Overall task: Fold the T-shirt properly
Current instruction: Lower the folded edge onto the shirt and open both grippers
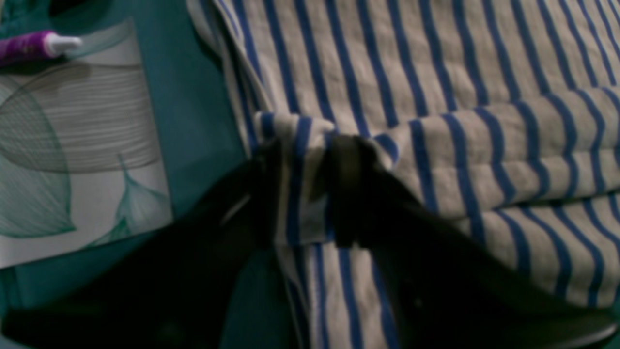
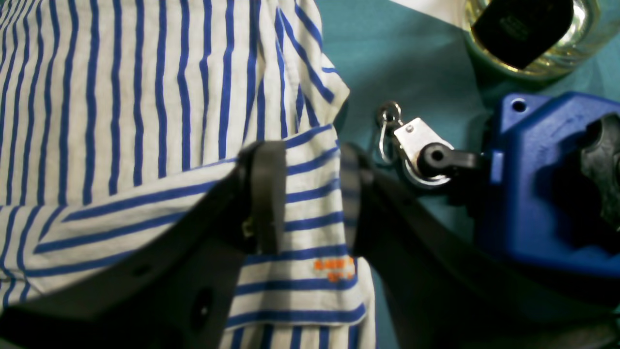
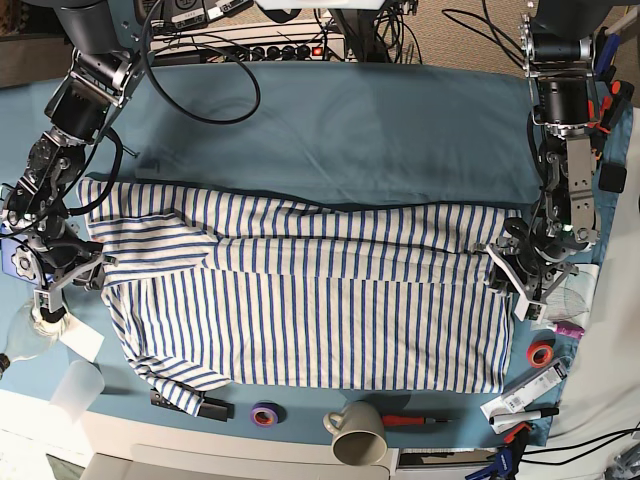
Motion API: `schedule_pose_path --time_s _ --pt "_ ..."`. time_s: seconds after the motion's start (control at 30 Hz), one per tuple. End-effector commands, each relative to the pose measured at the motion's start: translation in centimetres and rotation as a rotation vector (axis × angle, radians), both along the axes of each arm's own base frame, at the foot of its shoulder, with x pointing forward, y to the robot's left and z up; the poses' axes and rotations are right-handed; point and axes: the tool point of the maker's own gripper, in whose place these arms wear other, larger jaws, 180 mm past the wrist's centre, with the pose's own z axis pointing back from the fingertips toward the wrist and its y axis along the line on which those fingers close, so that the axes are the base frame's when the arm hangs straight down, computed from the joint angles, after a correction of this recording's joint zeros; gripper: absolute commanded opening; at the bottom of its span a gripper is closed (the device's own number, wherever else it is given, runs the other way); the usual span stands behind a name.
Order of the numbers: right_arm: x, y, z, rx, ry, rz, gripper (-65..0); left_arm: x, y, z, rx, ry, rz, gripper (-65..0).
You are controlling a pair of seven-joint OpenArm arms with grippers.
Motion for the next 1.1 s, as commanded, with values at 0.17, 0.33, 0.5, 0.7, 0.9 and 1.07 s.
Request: schedule_pose_path --time_s 0.17,0.33,0.5,0.7,0.9,1.07 --pt "0.8 -3.9 4.8 -0.031 -0.105 -0.096 -44.6 1.4 0.9 2.5 0.012 -0.068 0.002 -44.4" --pt "0.6 -4.6 6.7 0.055 -0.135 -0.094 -44.6 1.5 1.0 4.0 0.035 -0.08 -0.001 -43.8" --pt "0.2 -4.6 6.7 0.072 -0.109 -0.084 -44.6 1.3 1.2 4.9 0.059 -0.061 0.021 -30.8" --pt "-0.3 -3.9 5.8 0.1 -0.049 -0.066 -44.6 -2.1 3.1 1.5 0.085 0.231 0.145 -30.1" --pt "-0.5 -3.6 5.6 0.12 -0.034 -0.058 -44.6 -3.0 2.1 1.0 0.029 0.29 0.122 -30.1" --pt "-0.7 -3.5 5.3 0.123 -0.013 -0.057 -44.6 -3.2 2.4 0.1 0.034 0.311 0.133 -30.1"
